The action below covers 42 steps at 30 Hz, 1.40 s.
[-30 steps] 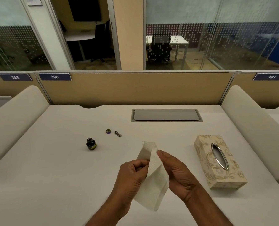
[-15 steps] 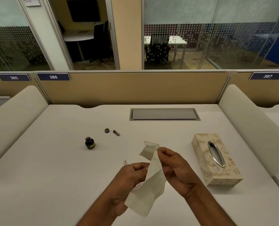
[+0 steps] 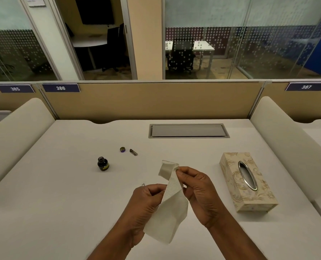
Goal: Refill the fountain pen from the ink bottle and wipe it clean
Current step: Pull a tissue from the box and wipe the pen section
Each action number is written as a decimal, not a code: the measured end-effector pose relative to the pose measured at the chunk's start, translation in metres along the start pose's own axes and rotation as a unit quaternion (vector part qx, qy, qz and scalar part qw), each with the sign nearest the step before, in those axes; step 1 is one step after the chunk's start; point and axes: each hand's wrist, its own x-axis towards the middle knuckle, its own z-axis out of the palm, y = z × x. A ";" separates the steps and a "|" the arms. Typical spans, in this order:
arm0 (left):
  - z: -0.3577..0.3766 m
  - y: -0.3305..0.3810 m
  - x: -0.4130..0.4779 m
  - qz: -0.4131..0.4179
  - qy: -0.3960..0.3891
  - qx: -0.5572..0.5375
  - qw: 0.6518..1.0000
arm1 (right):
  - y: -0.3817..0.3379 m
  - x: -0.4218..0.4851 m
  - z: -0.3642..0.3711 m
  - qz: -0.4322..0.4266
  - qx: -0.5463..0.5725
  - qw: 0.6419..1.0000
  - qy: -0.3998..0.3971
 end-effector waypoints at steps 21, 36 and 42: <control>-0.001 0.004 -0.008 0.019 0.042 -0.019 0.999 | 0.000 -0.010 0.013 0.084 0.125 0.988 0.037; 0.009 0.005 -0.018 0.065 0.076 -0.019 0.995 | -0.005 -0.014 0.018 0.094 0.110 0.989 -0.022; -0.003 0.011 -0.015 0.004 -0.047 -0.091 0.995 | -0.014 -0.016 0.014 0.082 0.081 0.992 -0.048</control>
